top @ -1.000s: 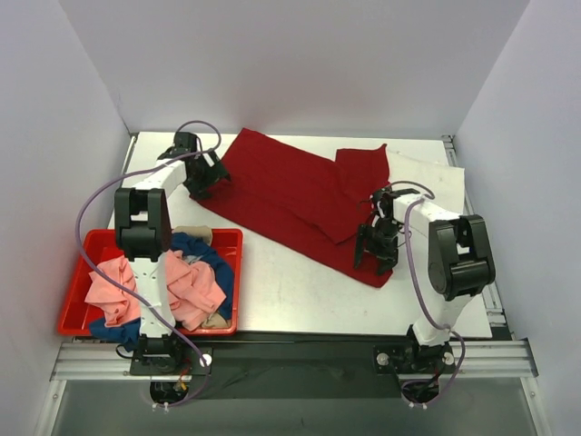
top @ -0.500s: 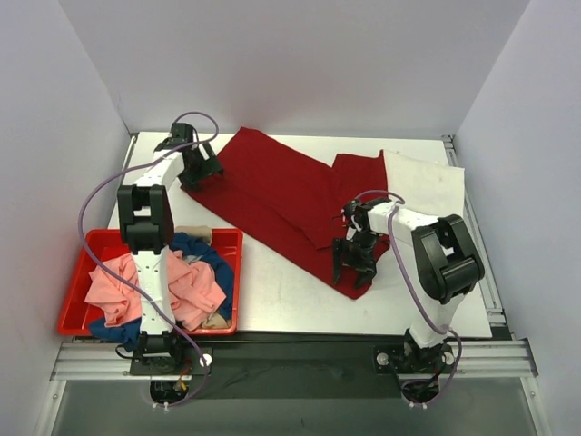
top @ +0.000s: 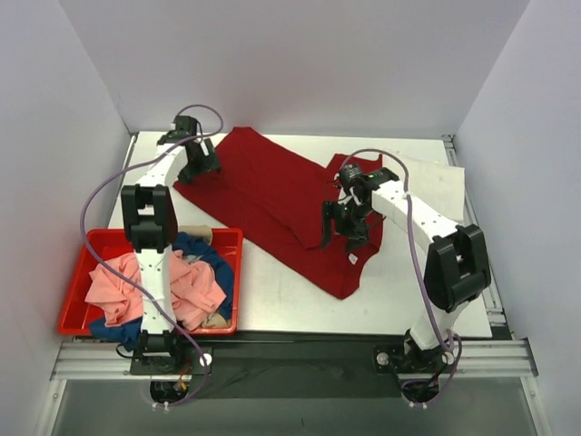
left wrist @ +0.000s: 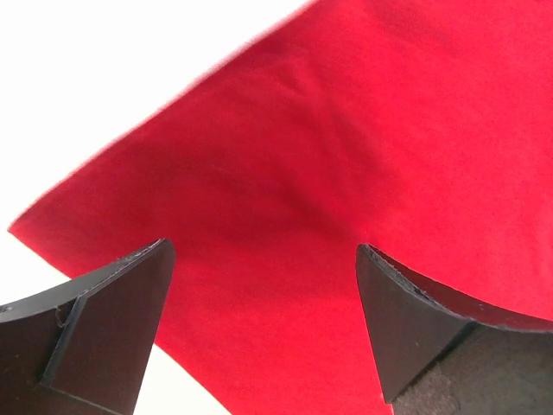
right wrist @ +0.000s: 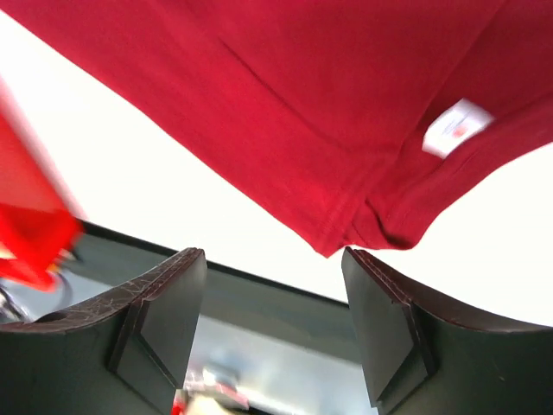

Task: Fold and stack the t-shirts
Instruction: Fold the flattened tshirt in 1/3 of the way

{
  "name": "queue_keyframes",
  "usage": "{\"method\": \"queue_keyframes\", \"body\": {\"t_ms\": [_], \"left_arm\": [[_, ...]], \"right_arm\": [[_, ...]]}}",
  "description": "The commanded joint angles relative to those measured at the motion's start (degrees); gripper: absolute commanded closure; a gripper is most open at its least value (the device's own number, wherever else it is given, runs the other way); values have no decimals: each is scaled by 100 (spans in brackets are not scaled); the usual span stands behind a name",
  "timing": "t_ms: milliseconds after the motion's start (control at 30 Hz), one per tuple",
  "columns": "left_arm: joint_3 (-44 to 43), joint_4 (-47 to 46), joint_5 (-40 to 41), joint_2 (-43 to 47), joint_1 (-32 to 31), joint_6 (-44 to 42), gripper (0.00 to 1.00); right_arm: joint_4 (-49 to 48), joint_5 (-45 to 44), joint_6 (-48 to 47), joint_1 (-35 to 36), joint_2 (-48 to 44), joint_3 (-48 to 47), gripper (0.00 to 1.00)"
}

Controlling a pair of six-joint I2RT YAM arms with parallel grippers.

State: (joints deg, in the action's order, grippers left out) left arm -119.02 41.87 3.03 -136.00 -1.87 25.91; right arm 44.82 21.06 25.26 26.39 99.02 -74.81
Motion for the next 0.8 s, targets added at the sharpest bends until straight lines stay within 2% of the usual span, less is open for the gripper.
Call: {"method": "queue_keyframes", "body": {"t_ms": [0,133,367,500,767], "left_arm": [[-227,24,146,759,-567,-209,3],[631,-327,-231,1111,-832,80,3],[2258,-1013,-698,1497,-824,739,3],[2725,-1163,-768,1577,-815,757,3],[3025,-1277,-821,1656,-780,801,3]], "right_arm": [[414,-243,-161,-204,-77,-691,35],[405,11,-328,-143,581,-1343,35],[273,74,-381,226,1391,-1941,37],[256,4,-355,375,1664,-2047,41],[124,-295,-416,569,2059,-2003,44]]}}
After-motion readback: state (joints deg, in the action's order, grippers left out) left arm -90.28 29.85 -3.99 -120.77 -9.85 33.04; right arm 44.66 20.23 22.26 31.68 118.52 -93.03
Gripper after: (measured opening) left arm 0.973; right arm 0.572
